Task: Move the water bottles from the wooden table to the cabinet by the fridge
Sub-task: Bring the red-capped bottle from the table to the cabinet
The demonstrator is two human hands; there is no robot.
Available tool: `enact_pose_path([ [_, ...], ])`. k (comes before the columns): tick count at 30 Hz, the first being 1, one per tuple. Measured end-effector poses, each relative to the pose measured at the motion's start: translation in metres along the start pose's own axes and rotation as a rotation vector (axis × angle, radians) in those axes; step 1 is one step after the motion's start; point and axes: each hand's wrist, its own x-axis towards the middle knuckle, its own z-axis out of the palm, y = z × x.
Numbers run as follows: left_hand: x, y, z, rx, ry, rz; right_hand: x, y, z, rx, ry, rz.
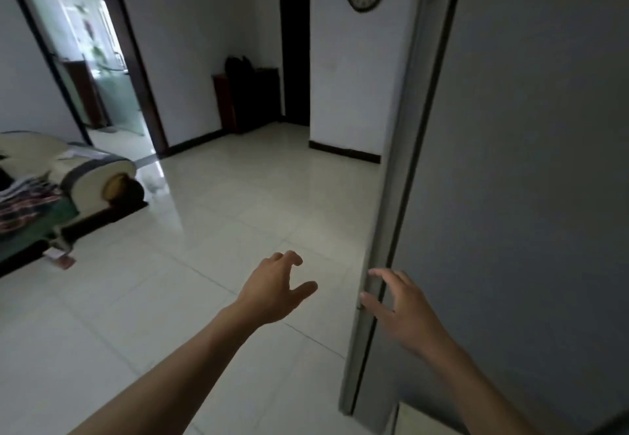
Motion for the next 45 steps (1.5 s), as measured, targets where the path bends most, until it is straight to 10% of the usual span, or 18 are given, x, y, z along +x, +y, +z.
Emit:
enact_pose_path([
  [24,-0.139,-0.311,-0.141,-0.028,0.294,-0.535,0.128,-0.279,0.209,-0.231,-0.296,-0.46],
  [45,-0.184,-0.273,-0.158,0.151,0.537,-1.063,0.197,-0.331,0.272,0.082,-0.614,-0.935],
])
